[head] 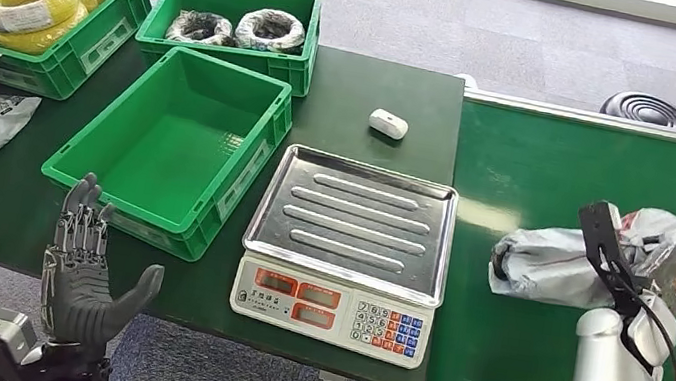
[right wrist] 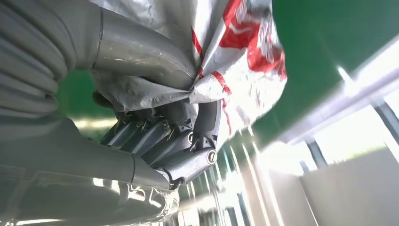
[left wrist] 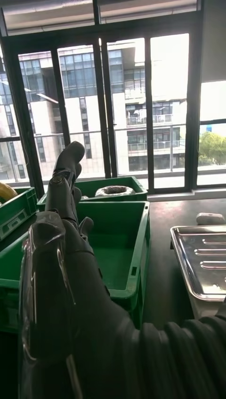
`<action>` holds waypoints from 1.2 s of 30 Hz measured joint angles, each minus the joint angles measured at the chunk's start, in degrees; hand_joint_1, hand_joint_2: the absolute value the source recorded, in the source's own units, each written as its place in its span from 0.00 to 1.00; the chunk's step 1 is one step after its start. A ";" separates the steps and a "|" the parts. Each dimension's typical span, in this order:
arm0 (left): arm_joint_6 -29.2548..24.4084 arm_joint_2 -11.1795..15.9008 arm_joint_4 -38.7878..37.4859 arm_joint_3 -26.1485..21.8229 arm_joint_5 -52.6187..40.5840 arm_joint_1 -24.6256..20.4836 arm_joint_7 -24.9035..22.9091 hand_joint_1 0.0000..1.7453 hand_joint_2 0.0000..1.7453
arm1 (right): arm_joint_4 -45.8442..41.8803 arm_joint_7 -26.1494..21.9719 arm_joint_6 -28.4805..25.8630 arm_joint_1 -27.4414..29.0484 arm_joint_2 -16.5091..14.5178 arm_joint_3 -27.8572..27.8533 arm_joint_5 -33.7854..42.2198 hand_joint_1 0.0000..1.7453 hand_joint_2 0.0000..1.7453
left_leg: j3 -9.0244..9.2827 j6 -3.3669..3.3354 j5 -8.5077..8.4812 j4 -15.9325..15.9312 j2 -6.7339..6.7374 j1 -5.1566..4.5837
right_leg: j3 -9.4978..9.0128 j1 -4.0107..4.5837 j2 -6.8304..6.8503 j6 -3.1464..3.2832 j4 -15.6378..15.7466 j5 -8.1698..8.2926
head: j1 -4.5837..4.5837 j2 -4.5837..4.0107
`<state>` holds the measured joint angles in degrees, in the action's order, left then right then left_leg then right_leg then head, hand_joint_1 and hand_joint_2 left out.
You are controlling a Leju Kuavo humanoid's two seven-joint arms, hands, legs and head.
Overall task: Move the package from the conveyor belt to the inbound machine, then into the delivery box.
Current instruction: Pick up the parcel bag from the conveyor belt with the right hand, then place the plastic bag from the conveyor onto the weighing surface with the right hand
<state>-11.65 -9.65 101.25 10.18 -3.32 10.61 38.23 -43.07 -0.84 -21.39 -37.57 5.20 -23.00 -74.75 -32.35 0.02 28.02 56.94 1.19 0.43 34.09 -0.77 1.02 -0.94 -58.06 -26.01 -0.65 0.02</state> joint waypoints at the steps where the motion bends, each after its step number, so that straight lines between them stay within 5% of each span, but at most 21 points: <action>1: -0.61 0.08 -0.26 0.31 0.45 -0.06 0.46 0.00 1.00 | -4.33 0.70 -0.13 0.22 -1.16 2.06 -0.93 1.00 1.00 | 0.01 0.01 0.00 0.00 0.03 0.02 | 0.01 0.02 -0.03 0.00 0.00 0.00 | 0.01 0.00; 5: -2.41 0.50 -1.23 2.00 1.86 -0.04 1.55 0.00 1.00 | -16.03 1.40 -0.35 0.72 -4.80 10.24 -2.67 1.00 1.00 | 0.00 0.02 -0.01 -0.01 0.06 0.07 | 0.02 0.07 -0.04 0.01 -0.01 -0.01 | 0.02 0.00; 9: -2.60 0.73 -2.26 3.79 2.66 -0.79 1.78 0.00 1.00 | -18.87 -0.12 -1.55 -0.40 -7.54 17.34 -3.21 1.00 1.00 | -0.03 0.02 -0.01 -0.01 0.05 0.06 | 0.00 0.05 -0.03 0.01 -0.01 -0.01 | 0.03 0.00; 16: -1.71 1.40 -5.79 6.33 3.94 -4.49 1.82 0.00 1.00 | -9.29 -3.85 -2.18 -8.05 -12.67 27.77 -4.78 1.00 1.00 | 0.06 0.07 -0.07 0.00 0.05 0.06 | 0.00 0.06 -0.03 0.06 -0.02 0.04 | 0.01 0.00; 24: -1.52 1.75 -7.11 6.89 4.22 -5.33 1.84 0.00 1.00 | -5.14 -4.43 -2.02 -10.33 -14.60 30.59 -5.06 1.00 1.00 | -0.05 0.11 -0.10 0.00 -0.11 0.07 | 0.02 0.08 0.09 0.06 -0.02 0.03 | 0.03 0.00; 36: 0.23 2.07 -11.67 8.22 4.47 -9.67 1.86 0.00 1.00 | 7.55 -16.81 -1.91 -13.29 -21.10 36.66 3.93 0.99 1.00 | -0.07 0.14 -0.11 -0.01 -0.12 0.15 | 0.06 0.17 0.06 0.07 -0.02 0.02 | 0.04 0.00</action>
<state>-11.42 -7.58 89.58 18.41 1.15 0.94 40.09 -35.52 -17.65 -23.31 -50.86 -15.90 13.66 -70.82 -32.42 0.16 27.91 56.93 1.08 0.57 34.15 -0.60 1.08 -0.87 -58.08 -25.99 -0.61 0.02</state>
